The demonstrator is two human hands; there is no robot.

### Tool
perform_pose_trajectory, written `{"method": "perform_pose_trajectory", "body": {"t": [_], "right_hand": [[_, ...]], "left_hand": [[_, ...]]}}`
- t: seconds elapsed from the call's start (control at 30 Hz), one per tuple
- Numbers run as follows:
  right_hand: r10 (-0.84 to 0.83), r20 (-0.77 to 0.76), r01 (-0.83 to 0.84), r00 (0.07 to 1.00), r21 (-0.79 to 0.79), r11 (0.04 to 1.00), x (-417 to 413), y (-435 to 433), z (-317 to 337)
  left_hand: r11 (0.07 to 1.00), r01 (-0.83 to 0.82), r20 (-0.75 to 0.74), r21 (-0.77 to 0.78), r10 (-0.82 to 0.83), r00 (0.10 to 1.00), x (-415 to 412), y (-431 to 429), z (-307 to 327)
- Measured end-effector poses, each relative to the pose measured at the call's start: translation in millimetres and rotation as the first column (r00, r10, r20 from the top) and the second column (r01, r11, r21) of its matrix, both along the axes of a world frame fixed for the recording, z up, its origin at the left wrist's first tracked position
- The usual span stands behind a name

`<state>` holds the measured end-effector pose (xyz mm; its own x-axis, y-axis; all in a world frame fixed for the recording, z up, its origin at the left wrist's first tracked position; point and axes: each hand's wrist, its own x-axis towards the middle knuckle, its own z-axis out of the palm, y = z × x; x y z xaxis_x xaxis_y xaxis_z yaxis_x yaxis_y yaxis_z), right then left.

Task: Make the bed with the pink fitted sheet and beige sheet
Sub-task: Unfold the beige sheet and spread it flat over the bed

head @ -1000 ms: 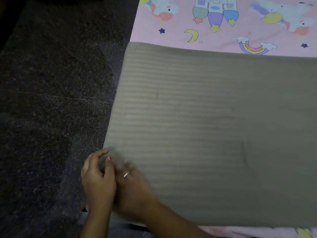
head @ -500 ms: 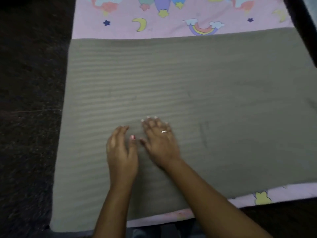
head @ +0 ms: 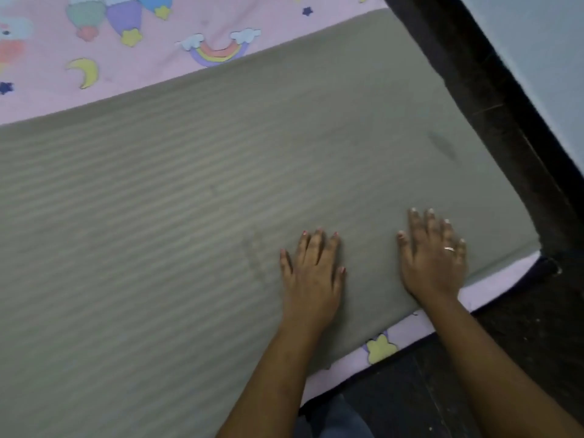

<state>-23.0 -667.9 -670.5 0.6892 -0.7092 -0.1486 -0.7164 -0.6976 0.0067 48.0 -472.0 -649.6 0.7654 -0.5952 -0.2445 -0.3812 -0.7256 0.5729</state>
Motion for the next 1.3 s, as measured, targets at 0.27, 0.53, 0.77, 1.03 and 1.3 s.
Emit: {"method": "perform_pose_trajectory", "body": {"t": [0.27, 0.53, 0.77, 1.03, 1.3], "right_hand": [[0.063, 0.049, -0.063, 0.997, -0.006, 0.998, 40.3, -38.0, 5.2], [0.178, 0.026, -0.178, 0.984, 0.006, 0.984, 50.2, -127.5, -7.8], [-0.492, 0.062, 0.422, 0.868, 0.430, 0.798, -27.6, -193.8, 6.9], [-0.291, 0.213, 0.244, 0.933, 0.219, 0.945, -1.5, -183.6, 6.5], [-0.675, -0.180, 0.603, 0.715, 0.647, 0.467, -25.1, -221.8, 9.8]], "left_hand": [[0.996, 0.094, -0.042, 0.012, -0.093, 0.995, 17.0, -109.7, 1.2], [0.993, 0.060, 0.013, 0.103, -0.061, 0.998, 49.6, -201.8, -17.0], [0.967, 0.196, 0.078, 0.162, -0.210, 0.975, 25.9, -256.4, -22.9], [0.941, 0.283, 0.240, 0.188, -0.323, 0.915, 12.4, -276.0, -33.2], [0.925, 0.324, 0.132, 0.198, -0.352, 0.927, 11.2, -277.8, -25.4]]}}
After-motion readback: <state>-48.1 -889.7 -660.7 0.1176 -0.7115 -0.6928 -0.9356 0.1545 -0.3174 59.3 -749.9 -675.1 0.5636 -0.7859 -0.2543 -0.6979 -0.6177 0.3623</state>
